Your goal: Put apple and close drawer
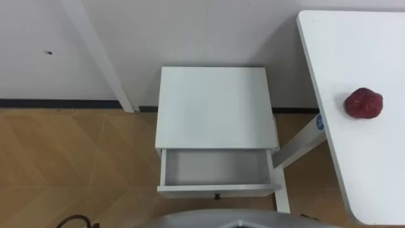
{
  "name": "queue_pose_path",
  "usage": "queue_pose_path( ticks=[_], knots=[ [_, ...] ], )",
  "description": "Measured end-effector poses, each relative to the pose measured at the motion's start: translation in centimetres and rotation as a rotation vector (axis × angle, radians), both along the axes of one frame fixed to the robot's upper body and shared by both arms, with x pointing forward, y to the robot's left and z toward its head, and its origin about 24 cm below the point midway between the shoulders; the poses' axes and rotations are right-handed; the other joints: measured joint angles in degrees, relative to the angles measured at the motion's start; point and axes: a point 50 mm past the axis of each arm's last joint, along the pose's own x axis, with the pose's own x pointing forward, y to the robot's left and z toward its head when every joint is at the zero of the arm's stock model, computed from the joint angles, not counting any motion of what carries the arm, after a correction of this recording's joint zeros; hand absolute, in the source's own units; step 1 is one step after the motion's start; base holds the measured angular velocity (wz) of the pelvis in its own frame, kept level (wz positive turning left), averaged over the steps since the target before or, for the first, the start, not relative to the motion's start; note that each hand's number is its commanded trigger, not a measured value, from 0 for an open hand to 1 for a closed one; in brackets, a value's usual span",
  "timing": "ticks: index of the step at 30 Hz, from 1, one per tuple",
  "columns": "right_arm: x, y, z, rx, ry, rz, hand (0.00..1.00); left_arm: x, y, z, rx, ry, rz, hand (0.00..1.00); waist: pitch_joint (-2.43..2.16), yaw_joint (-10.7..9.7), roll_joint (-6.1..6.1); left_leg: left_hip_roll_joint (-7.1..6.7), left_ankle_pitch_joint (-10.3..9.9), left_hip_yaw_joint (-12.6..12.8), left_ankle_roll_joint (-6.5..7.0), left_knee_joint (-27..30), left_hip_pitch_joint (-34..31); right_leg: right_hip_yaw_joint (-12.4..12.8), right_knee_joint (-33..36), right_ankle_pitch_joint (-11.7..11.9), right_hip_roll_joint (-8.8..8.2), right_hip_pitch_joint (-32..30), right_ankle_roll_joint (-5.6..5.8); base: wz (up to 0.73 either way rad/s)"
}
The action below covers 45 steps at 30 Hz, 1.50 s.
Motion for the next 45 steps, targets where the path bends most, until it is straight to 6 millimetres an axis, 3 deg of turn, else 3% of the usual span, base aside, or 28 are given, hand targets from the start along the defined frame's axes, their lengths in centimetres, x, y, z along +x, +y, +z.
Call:
queue_pose_path(
  ticks=[7, 10, 14, 20, 24, 26, 33, 36, 45],
  knots=[
    [-0.7, 0.0, 0.0, 0.012, 0.000, -0.110, 0.00, -0.1, -0.1, 0.0, -0.017, 0.007, 0.004, 0.00, -0.23, -0.06, 0.49, 0.05, -0.01, -0.15, 0.01, -0.10, 0.06, 0.19, 0.22, 0.01, 0.06, -0.11, -0.01, 0.00],
    [-1.2, -0.2, 0.0, 0.020, -0.023, -0.279, 0.00, 0.1, -0.2, -0.1, -0.025, -0.014, 0.049, 0.00, -0.23, -0.42, 0.75, 0.09, -0.14, 0.14, 0.19, -0.33, 0.10, 0.13, 0.38, 0.03, 0.05, -0.09, 0.01, 0.00],
    [-1.7, -0.9, 0.2, 0.022, -0.095, -0.607, 0.00, -0.5, 0.3, 0.1, -0.012, -0.027, 0.111, 0.00, 0.02, -1.81, 0.88, 0.11, -0.18, 0.27, 0.25, -0.32, 0.19, 0.83, 0.89, 0.03, 0.09, -0.28, 0.02, -0.04],
    [-1.9, -2.7, 0.8, -0.018, -0.227, -1.116, 0.00, -1.0, 0.8, 0.2, 0.010, -0.039, 0.160, 0.00, -0.21, -4.90, 0.82, 0.18, -0.18, 1.29, 0.26, -0.28, 0.19, 1.46, 1.19, 0.03, 0.09, -0.73, 0.02, -0.07],
    [-2.9, -4.0, 1.3, -0.066, -0.278, -1.409, 0.00, -0.8, 1.2, 0.4, 0.023, -0.064, 0.196, 0.00, -0.46, -5.78, 0.38, 0.27, -0.20, 1.83, 0.30, -0.18, 0.14, 1.94, 1.36, 0.03, 0.15, -1.09, 0.03, -0.05],
    [-2.8, -4.5, 1.5, -0.079, -0.293, -1.488, 0.00, -1.0, 1.6, 0.5, 0.038, -0.067, 0.196, 0.00, -0.69, -6.34, -0.05, 0.34, -0.20, 2.20, 0.29, -0.24, 0.21, 2.14, 1.52, 0.02, 0.19, -1.12, 0.03, -0.07],
    [-1.4, -6.2, 2.7, -0.107, -0.343, -1.690, 0.00, -1.0, 2.7, 0.9, 0.083, -0.070, 0.192, 0.00, -0.72, -6.64, -0.92, 0.81, -0.27, 4.44, 0.26, -0.27, -0.27, 4.59, 3.14, 0.05, 0.65, -3.01, -0.01, -0.18],
    [-0.9, -7.3, 3.6, -0.140, -0.389, -1.731, 0.00, -0.7, 2.9, 1.0, 0.090, -0.082, 0.187, 0.00, -0.56, -7.44, -1.33, 0.80, -0.30, 4.52, 0.30, 0.05, -0.96, 4.65, 3.15, 0.06, 0.65, -3.47, -0.01, -0.01],
    [1.2, -10.8, 6.8, -0.222, -0.489, -1.858, 0.00, 0.1, 3.5, 1.5, 0.111, -0.143, 0.177, 0.00, -0.78, -8.28, -1.71, 0.88, -0.28, 4.75, 0.31, -0.31, -1.53, 4.65, 3.12, 0.14, 0.71, -4.27, -0.01, -0.01]
  ],
)
